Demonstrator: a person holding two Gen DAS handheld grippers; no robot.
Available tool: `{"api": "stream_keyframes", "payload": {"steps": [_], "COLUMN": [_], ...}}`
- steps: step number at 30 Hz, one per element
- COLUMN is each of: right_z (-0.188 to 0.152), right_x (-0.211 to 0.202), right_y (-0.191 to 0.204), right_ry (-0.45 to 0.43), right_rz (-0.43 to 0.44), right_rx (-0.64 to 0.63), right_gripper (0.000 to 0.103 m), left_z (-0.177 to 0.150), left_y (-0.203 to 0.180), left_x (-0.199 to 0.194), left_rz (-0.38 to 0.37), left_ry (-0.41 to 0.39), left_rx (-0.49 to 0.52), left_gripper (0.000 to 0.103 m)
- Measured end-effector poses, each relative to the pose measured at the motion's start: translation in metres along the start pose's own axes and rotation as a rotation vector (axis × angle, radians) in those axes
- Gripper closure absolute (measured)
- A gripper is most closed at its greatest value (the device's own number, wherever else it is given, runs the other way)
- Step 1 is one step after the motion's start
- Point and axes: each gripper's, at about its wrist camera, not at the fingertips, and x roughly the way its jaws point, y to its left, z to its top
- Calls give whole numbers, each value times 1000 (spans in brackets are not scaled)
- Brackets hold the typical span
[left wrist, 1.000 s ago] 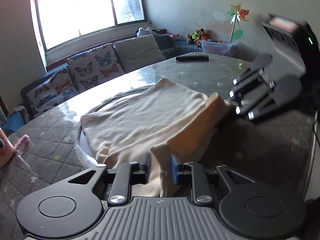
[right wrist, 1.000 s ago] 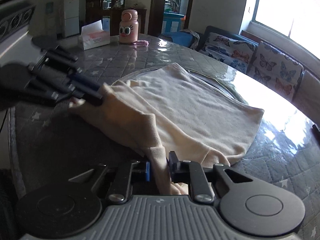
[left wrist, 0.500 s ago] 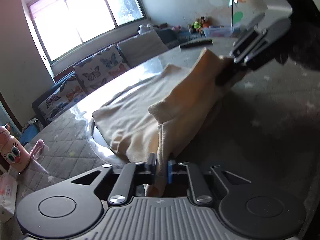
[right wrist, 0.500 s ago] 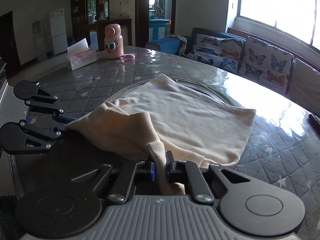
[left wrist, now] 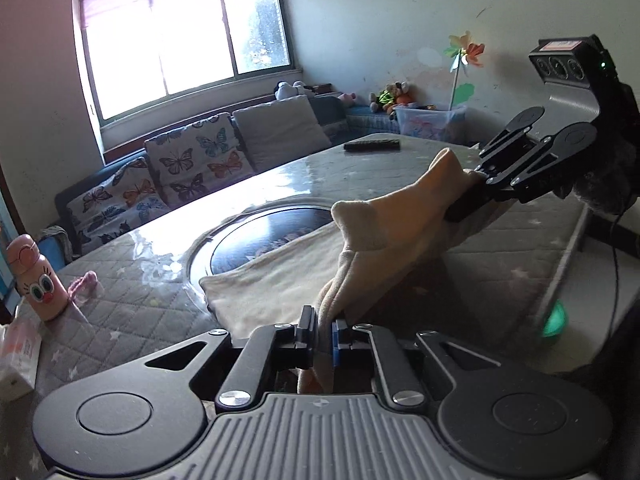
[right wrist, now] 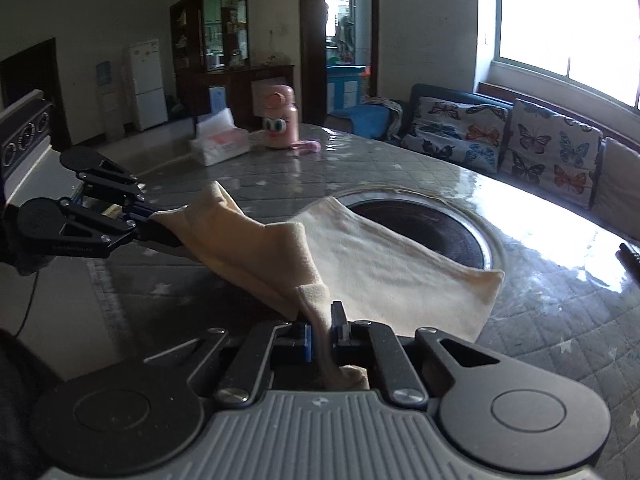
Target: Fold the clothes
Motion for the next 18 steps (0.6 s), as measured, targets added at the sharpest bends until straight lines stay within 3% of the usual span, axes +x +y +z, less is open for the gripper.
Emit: {"api": "stream_keyframes", "payload": {"steps": [7,18], "right_z": [4,40], "right_x": [-6,60], "right_y": [16,-46], "right_ry": [36,81], "right_rz": [30,-21], "right_rx": [-3,73], "right_gripper": [96,96], "left_z": [6,41], "left_y": [7,67], "left_x": [-1,96], "left_rz": [16,55], "left_ry": [6,59], "left_rx": [-13,-68], "left_gripper": [94,94]}}
